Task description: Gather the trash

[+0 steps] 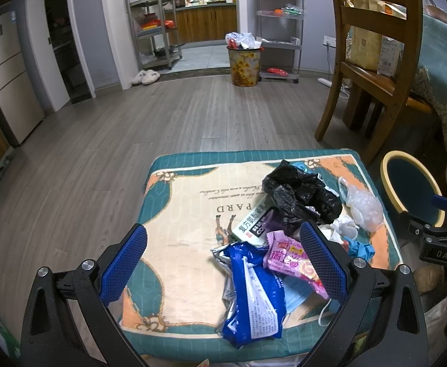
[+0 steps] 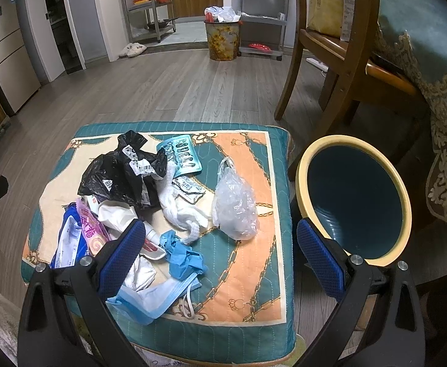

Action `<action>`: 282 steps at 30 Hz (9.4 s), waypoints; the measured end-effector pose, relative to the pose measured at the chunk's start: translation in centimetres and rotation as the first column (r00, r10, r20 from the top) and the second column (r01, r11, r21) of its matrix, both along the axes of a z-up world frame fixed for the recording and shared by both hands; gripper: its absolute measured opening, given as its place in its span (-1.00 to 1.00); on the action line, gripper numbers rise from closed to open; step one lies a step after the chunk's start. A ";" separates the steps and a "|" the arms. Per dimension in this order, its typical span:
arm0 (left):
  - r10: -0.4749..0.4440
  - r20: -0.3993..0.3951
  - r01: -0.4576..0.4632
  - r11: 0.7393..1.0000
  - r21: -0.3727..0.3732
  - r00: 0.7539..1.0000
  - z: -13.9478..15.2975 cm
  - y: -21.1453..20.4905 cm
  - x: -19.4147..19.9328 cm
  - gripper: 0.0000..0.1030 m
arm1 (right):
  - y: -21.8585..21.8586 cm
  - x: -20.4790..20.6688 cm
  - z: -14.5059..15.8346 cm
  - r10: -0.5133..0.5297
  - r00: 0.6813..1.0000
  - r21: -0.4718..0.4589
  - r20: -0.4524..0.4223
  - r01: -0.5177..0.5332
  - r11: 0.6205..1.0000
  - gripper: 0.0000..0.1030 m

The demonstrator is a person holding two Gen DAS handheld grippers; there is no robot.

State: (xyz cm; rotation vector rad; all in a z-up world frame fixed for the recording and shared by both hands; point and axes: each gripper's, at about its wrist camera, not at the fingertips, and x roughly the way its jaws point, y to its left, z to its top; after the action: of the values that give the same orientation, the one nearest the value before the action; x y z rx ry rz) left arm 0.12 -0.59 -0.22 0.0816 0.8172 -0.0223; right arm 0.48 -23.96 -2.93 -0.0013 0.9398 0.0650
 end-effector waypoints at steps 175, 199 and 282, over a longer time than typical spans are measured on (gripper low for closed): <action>-0.089 -0.490 0.051 0.995 -0.089 0.867 -13.0 2.8 5.4 0.31 | 9.2 4.7 -5.5 0.475 0.838 0.158 -0.270 -0.448 0.880 -0.21; -0.089 -0.357 0.060 0.994 -0.092 0.930 -9.7 2.8 5.3 -0.65 | 7.7 6.5 -4.9 0.396 0.898 0.128 -0.190 -0.378 0.917 -0.62; -0.126 -0.196 0.100 0.986 -0.135 0.972 -5.1 0.8 5.7 -0.65 | 1.7 10.9 -3.0 0.240 0.960 0.252 -0.143 -0.199 0.947 -0.75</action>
State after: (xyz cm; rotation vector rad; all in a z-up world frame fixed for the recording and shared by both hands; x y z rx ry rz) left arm 5.86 0.21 -5.34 0.0078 1.0142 -0.1918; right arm 11.37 -22.30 -5.90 0.1207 1.0974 0.3898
